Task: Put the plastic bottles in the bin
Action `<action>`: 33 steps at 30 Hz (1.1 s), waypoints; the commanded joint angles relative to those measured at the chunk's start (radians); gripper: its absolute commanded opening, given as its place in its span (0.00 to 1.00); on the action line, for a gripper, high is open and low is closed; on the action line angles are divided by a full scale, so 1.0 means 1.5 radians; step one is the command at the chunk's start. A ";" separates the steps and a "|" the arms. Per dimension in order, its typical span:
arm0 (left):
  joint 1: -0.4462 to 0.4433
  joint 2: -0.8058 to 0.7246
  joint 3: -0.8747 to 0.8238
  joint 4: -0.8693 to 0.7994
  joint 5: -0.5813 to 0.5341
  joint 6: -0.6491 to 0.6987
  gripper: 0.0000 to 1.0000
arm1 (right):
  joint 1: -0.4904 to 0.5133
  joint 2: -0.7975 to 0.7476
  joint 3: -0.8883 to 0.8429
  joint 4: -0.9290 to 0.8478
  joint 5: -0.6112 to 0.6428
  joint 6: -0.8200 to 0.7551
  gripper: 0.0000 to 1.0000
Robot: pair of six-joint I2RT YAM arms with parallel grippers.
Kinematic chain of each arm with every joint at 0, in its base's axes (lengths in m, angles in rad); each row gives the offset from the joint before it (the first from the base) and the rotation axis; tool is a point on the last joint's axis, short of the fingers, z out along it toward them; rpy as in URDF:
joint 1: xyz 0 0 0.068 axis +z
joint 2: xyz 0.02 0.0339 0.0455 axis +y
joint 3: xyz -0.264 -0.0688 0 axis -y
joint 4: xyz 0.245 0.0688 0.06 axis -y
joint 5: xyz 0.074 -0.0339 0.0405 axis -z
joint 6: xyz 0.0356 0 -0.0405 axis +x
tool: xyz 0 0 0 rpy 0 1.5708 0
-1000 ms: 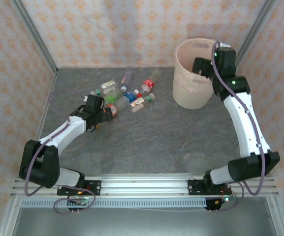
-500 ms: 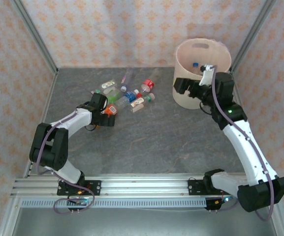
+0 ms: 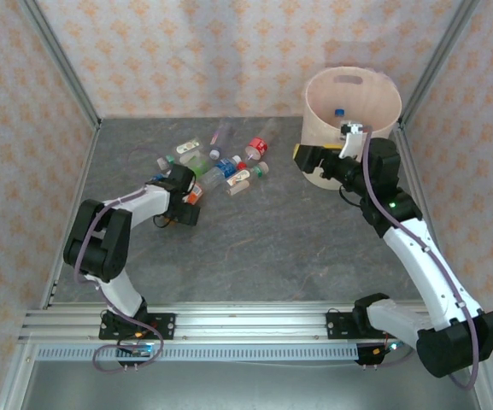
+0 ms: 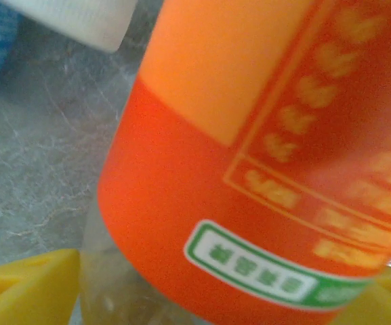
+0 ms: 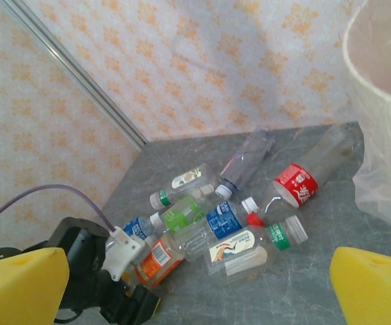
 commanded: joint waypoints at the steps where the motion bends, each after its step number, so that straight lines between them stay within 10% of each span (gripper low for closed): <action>1: -0.026 0.011 0.006 -0.017 -0.062 0.025 0.79 | 0.002 -0.016 -0.014 0.039 0.015 0.004 0.99; 19: -0.116 -0.125 -0.022 -0.004 -0.084 -0.006 0.29 | 0.002 -0.015 -0.039 0.036 0.072 0.038 0.99; 33: -0.146 -0.319 -0.077 0.242 0.398 -0.107 0.28 | 0.095 0.047 -0.082 0.117 -0.112 0.089 0.99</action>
